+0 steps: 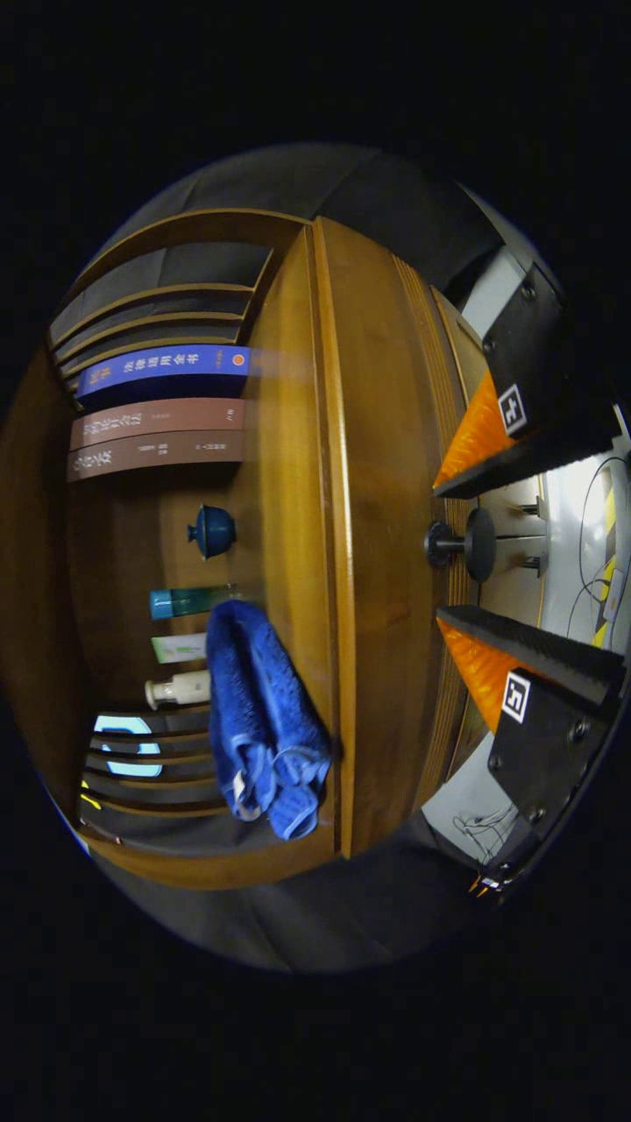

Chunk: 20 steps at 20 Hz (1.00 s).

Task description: Pull open the drawer, take out the items inside it, and place them on the countertop above the cabinet.

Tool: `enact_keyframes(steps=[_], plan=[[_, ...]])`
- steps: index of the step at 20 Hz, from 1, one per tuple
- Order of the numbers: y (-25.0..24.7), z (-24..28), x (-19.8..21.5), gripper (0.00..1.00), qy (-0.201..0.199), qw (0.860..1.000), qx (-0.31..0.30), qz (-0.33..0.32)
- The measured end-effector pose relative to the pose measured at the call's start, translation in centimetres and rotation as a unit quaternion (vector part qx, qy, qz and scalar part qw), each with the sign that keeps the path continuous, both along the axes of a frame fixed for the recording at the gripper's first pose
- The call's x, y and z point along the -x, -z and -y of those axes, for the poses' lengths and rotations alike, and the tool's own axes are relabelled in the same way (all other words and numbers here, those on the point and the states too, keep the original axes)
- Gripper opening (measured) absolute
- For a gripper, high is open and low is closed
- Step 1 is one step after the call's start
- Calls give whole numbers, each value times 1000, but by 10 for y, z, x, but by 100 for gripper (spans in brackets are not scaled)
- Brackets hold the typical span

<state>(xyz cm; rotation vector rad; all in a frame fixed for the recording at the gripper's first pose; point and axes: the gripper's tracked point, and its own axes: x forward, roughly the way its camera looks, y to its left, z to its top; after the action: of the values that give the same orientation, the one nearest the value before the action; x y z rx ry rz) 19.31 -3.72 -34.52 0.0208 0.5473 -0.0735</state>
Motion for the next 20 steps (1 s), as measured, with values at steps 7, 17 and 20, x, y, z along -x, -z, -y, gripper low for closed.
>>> enact_keyframes(steps=[7, 17, 20], plan=[[1, 6, 2, 35, 7, 1000, 6, 2], [4, 4, 25, 35, 3, 1000, 0, -19], [2, 3, 48, 35, 5, 1000, -3, -25]])
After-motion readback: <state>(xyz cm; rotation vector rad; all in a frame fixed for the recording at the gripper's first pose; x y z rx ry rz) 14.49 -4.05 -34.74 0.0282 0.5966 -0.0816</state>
